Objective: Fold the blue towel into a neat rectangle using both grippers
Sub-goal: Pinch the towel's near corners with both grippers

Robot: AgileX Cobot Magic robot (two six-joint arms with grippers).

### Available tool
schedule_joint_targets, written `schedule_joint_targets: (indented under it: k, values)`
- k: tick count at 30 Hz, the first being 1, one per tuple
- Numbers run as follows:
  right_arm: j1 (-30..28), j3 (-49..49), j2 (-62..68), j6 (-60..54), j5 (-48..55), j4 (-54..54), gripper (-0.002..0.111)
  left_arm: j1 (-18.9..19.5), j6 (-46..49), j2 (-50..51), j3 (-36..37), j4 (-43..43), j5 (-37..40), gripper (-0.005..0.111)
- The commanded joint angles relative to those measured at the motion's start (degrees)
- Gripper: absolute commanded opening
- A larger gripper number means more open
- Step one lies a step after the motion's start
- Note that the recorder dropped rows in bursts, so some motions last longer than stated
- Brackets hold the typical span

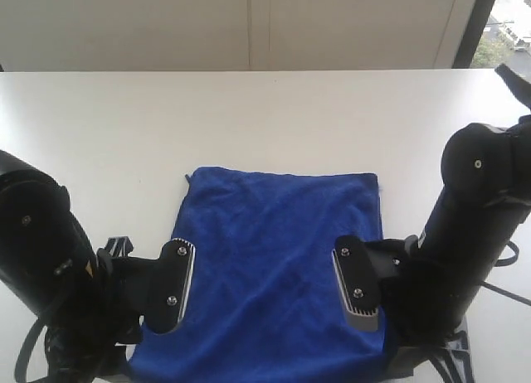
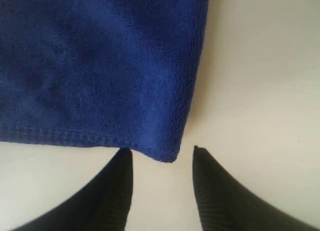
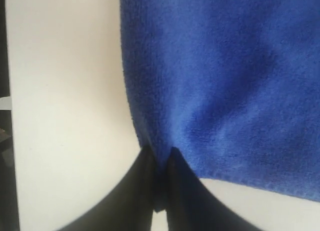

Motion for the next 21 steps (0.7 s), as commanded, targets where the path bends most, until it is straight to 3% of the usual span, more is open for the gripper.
schedule_joint_targets:
  k: [1,21]
  values:
    - [0.0,0.2,-0.4,4.6,-1.2,-4.3,0.007,-0.1,1.6,-0.5,0.5,-2.5,-2.3,0.062]
    - [0.0,0.2,-0.4,8.8,-3.1,-4.8,0.007,-0.1,12.5,5.5,0.9,-12.4,-2.9,0.059]
